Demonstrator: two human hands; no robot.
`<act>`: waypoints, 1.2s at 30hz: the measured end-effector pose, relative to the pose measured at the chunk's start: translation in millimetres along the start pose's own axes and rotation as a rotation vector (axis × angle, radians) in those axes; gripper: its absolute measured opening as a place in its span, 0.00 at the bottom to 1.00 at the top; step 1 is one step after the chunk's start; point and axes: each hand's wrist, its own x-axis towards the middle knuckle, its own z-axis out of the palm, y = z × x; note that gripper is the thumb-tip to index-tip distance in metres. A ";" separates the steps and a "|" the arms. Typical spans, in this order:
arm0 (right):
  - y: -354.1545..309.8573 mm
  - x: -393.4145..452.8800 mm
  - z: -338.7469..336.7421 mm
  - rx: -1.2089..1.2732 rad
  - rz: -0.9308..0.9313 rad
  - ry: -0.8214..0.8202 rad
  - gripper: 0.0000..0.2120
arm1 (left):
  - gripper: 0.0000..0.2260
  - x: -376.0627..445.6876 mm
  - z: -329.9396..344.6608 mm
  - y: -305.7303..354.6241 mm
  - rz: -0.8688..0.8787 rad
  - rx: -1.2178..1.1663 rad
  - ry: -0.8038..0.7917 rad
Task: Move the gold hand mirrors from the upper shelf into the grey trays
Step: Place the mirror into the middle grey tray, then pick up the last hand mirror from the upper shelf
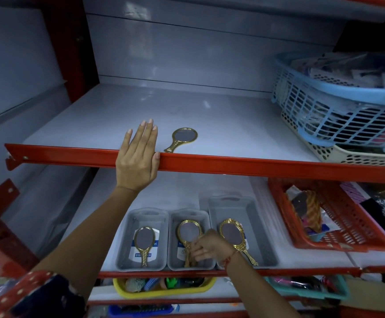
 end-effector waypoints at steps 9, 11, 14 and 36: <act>-87.1 -88.9 -29.5 -0.080 -0.325 -0.092 0.15 | 0.23 1.1 -9.0 2.2 -0.018 -0.021 -0.048; -107.4 -109.7 -35.4 -0.058 -0.389 -0.130 0.16 | 0.23 1.1 -10.9 2.4 -0.025 -0.023 -0.058; -137.2 -135.7 -42.6 0.014 -0.508 -0.174 0.16 | 0.23 2.2 -13.7 3.0 -0.029 -0.031 -0.059; -266.9 -76.0 -33.7 -0.035 -0.526 0.154 0.04 | 0.23 4.1 -7.6 0.7 -0.011 -0.026 -0.037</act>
